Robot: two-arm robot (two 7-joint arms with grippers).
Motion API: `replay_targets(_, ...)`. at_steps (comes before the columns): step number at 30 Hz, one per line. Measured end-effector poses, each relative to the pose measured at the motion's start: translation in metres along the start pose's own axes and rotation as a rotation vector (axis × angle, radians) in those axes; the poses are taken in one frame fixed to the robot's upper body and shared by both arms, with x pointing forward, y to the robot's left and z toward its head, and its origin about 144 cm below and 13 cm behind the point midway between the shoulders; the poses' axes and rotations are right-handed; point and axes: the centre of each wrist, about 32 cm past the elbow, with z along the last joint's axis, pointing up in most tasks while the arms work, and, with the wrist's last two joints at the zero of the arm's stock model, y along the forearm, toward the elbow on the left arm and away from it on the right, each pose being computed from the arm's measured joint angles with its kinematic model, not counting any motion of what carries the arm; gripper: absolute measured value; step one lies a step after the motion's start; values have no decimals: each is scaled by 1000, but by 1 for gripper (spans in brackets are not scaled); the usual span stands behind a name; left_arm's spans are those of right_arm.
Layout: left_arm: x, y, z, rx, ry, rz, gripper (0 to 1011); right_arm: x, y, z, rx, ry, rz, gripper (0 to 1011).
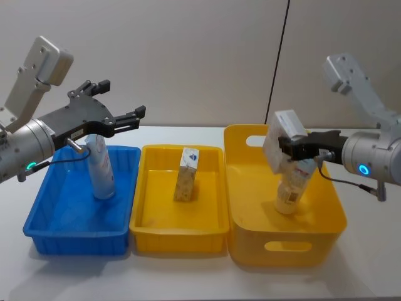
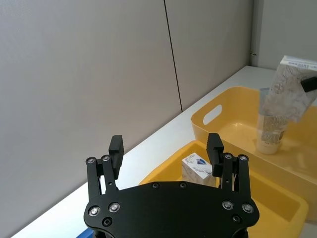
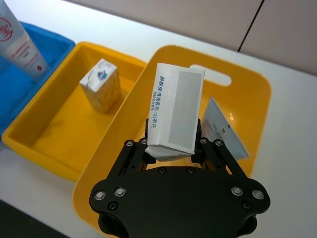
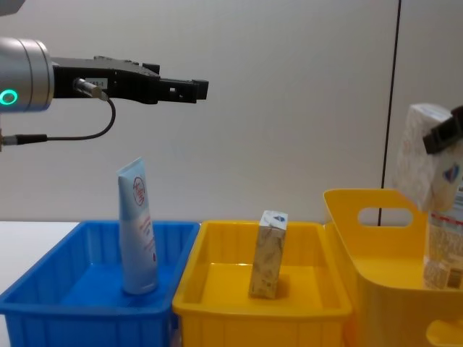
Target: Bimanual collaborative sorting of washing and personal care products
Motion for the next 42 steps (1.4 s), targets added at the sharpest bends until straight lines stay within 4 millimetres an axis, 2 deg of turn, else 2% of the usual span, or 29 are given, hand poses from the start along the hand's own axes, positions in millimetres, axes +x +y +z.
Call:
replay_targets(16, 0, 0, 0, 0, 0, 0, 1001, 2, 7, -16, -85, 5, 35, 329)
replay_targets(42, 0, 0, 0, 0, 0, 0, 1001, -12, 36, -39, -121, -63, -3, 327)
